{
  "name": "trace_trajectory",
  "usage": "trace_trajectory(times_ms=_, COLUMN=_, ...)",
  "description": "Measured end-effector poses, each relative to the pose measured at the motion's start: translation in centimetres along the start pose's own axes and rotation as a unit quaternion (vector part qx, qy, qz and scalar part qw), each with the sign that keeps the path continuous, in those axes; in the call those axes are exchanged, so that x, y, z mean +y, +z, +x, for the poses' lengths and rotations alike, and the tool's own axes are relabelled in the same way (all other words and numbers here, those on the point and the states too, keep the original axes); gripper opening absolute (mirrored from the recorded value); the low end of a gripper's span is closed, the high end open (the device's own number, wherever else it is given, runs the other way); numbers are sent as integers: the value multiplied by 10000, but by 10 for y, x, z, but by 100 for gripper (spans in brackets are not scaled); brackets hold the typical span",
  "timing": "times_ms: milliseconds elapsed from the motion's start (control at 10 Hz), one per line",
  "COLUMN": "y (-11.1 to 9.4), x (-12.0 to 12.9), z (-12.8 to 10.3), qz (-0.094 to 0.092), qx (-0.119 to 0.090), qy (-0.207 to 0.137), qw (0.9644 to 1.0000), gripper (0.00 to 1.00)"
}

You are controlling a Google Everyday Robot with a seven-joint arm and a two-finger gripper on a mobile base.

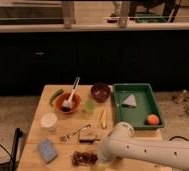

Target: Place grapes in purple bowl

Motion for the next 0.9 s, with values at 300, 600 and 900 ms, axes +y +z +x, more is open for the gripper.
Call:
trace_trajectory(times_ms=300, y=8, x=-2, z=-7, qz=-50, qx=-11, qy=-56, qw=10000, gripper=80)
trace_trajectory(times_ms=600, y=14, x=-3, z=-12, qz=-93, qx=-15, qy=-96, qw=9999, gripper=80)
trace_trajectory(times_ms=900, y=20, x=-3, z=-18, qz=-159, qx=7, qy=-152, qw=9998, gripper=80)
